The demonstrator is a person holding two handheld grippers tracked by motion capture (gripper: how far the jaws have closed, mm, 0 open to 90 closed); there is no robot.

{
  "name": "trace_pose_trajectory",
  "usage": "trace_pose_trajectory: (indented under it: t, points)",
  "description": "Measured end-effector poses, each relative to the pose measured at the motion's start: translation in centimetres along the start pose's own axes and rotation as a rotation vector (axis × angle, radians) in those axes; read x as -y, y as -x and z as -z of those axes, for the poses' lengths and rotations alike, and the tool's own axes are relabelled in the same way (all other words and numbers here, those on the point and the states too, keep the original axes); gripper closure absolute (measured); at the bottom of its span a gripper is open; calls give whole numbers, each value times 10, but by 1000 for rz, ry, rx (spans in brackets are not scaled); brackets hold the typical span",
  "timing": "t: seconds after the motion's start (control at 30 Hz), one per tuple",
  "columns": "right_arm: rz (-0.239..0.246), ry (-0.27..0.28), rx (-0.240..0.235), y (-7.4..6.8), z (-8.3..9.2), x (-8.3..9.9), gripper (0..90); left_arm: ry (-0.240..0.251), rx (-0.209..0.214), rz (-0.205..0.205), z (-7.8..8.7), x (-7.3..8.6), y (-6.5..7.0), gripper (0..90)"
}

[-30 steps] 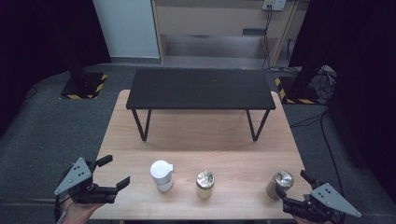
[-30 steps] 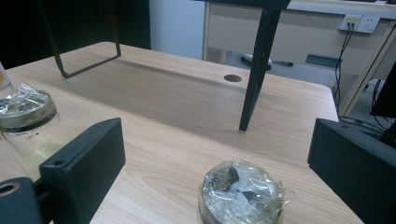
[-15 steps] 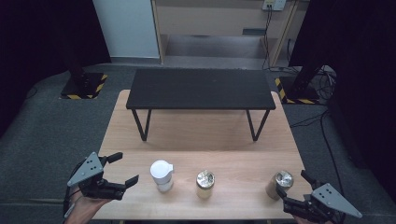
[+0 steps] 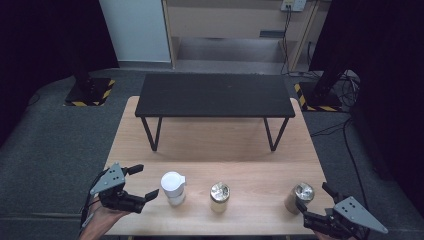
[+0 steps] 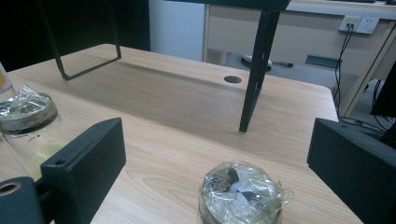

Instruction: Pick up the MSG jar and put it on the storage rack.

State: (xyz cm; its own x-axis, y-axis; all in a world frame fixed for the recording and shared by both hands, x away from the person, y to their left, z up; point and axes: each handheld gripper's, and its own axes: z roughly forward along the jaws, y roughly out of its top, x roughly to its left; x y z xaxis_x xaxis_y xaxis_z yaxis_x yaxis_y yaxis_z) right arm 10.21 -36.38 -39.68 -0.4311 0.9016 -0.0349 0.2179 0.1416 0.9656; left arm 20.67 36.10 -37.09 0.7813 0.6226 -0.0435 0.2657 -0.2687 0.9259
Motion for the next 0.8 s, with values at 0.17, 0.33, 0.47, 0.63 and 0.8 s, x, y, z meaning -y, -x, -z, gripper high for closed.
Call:
trace_pose_trajectory:
  t: [0.17, 0.33, 0.47, 0.63, 0.8]
  points:
    - [-1, 1, -1, 0, 0, 0, 51, 1, 29, 3, -9, 5, -7, 38]
    - [-3, 1, -1, 1, 0, 0, 51, -3, 41, 4, -17, 6, -10, 39]
    - [-5, 5, -2, 1, 0, 1, 51, -10, 56, 5, -24, 7, -12, 39]
    - [-8, 6, -2, 1, 1, 1, 52, -26, 67, 4, -32, 8, -14, 41]
    - [-6, 6, -4, 2, 0, 1, 53, -44, 83, 4, -42, 10, -16, 49]
